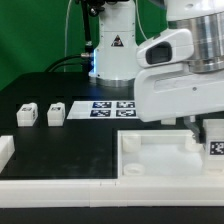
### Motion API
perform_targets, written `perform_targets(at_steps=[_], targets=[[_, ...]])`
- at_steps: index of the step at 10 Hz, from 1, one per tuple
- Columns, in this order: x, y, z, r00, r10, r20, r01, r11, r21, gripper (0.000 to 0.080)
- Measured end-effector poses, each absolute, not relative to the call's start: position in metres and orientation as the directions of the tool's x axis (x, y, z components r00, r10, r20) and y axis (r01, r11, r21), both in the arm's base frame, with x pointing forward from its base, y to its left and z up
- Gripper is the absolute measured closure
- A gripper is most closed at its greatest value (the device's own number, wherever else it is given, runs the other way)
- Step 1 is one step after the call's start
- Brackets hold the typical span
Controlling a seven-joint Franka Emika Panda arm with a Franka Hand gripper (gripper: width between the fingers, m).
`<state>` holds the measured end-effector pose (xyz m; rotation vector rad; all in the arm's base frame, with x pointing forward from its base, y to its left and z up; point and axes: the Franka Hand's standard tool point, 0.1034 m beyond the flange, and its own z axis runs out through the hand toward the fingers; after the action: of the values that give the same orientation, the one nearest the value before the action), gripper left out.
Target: Assemble one leg
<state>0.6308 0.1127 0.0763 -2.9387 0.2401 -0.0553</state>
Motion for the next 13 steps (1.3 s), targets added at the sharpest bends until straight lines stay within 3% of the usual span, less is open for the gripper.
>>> perform_targets(at_steps=[3,6,9,11,13], targets=[[0.6310,0.1080,0.0746,0.853,-0.520,-0.055,-0.520,-0.832,-0.193,0.0495],[0.6271,0.1032,0.0733,0.377,-0.910,-0.172,-0.921,-0.347,-0.179,0.0495],[0.6254,0.1087,0.0738,0.011,-0.961,-0.275,-0.992,0.023,-0.120,0.0495],[0.6247,0.1105,0.0730,0.057,-0.961,-0.270,-0.991,-0.022,-0.131,0.0495],[0.6244,0.1109,0.0728,0.105,-0.959,-0.263,-0.987,-0.069,-0.142,0.0250]])
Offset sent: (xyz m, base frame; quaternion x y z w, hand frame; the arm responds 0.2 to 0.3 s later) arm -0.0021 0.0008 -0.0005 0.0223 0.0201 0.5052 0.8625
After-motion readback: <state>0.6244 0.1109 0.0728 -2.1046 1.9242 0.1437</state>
